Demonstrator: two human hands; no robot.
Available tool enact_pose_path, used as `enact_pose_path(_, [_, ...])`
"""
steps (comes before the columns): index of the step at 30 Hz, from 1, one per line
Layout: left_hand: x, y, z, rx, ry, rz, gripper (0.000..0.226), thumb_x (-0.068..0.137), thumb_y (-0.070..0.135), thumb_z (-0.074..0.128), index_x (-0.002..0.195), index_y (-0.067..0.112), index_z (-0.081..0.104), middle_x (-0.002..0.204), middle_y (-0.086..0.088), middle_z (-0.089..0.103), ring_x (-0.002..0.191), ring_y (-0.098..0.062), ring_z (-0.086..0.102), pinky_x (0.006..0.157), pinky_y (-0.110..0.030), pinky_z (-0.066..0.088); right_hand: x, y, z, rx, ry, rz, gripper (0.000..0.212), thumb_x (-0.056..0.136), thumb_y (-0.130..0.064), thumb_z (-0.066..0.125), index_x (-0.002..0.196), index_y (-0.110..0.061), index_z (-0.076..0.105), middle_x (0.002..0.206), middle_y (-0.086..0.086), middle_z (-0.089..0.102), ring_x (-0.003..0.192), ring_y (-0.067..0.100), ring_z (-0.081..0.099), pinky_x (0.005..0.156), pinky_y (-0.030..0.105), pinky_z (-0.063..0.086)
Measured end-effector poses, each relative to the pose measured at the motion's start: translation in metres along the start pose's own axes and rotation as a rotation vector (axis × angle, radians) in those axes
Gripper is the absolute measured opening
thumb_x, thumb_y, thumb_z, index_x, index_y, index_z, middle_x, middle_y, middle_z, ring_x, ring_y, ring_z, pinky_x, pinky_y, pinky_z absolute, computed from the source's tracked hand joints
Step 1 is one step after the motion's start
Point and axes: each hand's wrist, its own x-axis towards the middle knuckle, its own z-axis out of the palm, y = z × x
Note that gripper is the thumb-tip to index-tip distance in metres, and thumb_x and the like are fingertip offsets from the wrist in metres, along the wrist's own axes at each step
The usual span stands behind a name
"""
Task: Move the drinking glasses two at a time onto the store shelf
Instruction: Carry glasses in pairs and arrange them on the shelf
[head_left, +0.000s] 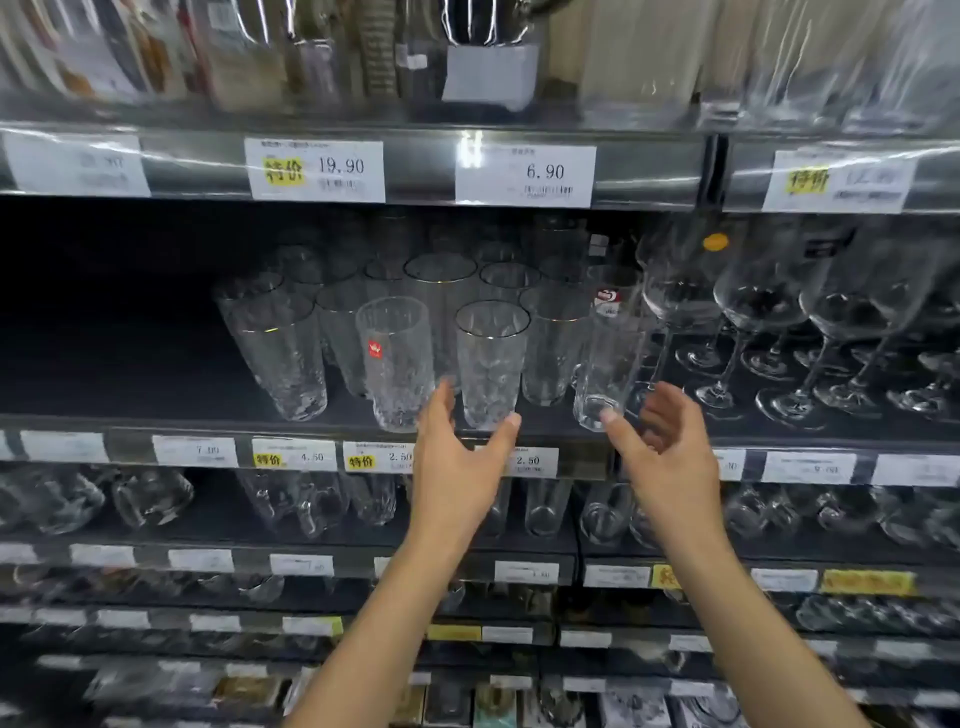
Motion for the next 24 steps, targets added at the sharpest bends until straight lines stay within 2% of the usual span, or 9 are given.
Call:
enact_pose_path(4, [0.023,-0.005,0.005,0.064,0.020,0.014,0.094,0.081,0.054,0.071,0.155,0.029,0.018,0.157,0.010,0.032,0.143,-0.011,0.033,0.116,-0.039,0.033,0.021,0.004,0.019,-0.015,0.021,0.036,0.084,0.079,-0.049,0.077,0.147,-0.028,0.033,0.138,-0.008,0.049,0.125,0.012,0.050,0.108,0.041,0.043])
enact_pose_path(7, [0.033,-0.007,0.007,0.135,0.049,0.005,0.098,0.077,0.060,0.071,0.154,0.030,0.019,0.155,0.008,0.037,0.140,-0.015,0.038,0.114,-0.042,0.037,0.031,0.010,0.029,-0.047,0.026,0.048,0.087,0.078,-0.049,0.078,0.148,-0.029,0.030,0.137,-0.009,0.050,0.124,0.011,0.050,0.106,0.040,0.044])
enact_pose_path(18, [0.051,0.011,0.015,0.323,0.059,0.002,0.099,0.071,0.066,0.072,0.147,0.021,0.028,0.139,-0.002,0.055,0.124,-0.026,0.054,0.096,-0.035,0.046,0.058,0.012,0.043,-0.099,0.043,0.032,0.089,0.074,-0.054,0.078,0.146,-0.027,0.034,0.140,-0.006,0.054,0.128,0.017,0.051,0.108,0.045,0.044])
enact_pose_path(21, [0.055,0.016,0.017,0.391,0.076,-0.008,0.095,0.071,0.070,0.071,0.141,0.019,0.033,0.126,-0.004,0.063,0.115,-0.029,0.060,0.091,-0.038,0.051,0.062,0.012,0.042,-0.096,0.033,0.031,0.083,0.077,-0.049,0.079,0.144,-0.024,0.038,0.134,-0.007,0.057,0.123,0.016,0.055,0.104,0.038,0.046])
enact_pose_path(24, [0.058,0.015,0.018,0.426,0.111,-0.006,0.092,0.070,0.071,0.069,0.138,0.018,0.035,0.117,-0.007,0.066,0.109,-0.033,0.062,0.089,-0.044,0.053,0.062,0.008,0.039,-0.078,0.024,0.025,0.067,0.079,-0.041,0.081,0.134,-0.024,0.047,0.111,-0.016,0.060,0.108,0.011,0.059,0.085,0.022,0.046])
